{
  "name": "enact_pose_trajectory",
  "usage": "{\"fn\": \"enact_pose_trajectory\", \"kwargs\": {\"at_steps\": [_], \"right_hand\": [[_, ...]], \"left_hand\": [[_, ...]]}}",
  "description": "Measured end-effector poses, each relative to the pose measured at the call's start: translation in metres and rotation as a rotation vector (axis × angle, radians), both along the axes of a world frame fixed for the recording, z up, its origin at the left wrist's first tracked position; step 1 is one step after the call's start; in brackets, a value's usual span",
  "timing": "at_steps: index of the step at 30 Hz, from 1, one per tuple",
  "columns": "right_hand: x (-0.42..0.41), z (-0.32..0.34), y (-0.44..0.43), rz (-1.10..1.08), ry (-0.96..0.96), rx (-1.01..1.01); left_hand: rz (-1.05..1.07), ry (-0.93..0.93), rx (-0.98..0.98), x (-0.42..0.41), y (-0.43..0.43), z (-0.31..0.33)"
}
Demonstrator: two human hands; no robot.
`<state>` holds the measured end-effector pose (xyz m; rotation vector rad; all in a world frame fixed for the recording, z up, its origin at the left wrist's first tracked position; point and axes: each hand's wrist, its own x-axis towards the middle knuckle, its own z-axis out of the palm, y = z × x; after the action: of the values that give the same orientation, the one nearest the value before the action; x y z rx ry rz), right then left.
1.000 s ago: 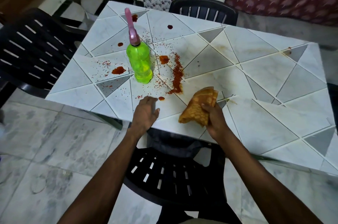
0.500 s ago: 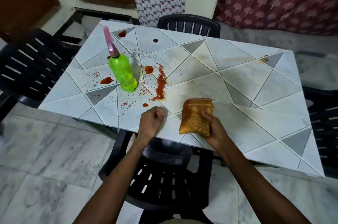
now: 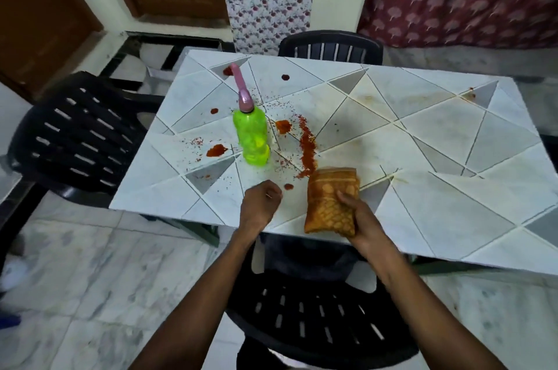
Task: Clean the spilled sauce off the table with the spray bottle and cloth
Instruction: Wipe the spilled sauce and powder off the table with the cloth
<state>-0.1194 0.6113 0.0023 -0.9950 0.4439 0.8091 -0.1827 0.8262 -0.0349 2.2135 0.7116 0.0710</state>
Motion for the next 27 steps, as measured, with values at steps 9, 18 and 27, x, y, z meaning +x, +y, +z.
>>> {"fn": "enact_pose_trajectory", "kwargs": {"at_steps": [9,18,27], "right_hand": [[-0.046,-0.007,0.055,-0.156,-0.006,-0.076],[-0.027,0.01,0.093,-0.165,-0.02,-0.078],[0.002,0.022,0.125,-0.328,-0.09,-0.085]], "left_hand": [[-0.173,-0.142,-0.074,0.0,0.086,-0.006],[-0.043,-0.374,-0.079,0.025,0.125,0.043],[-0.269,-0.31,-0.076,0.093,0.134,0.053]]}}
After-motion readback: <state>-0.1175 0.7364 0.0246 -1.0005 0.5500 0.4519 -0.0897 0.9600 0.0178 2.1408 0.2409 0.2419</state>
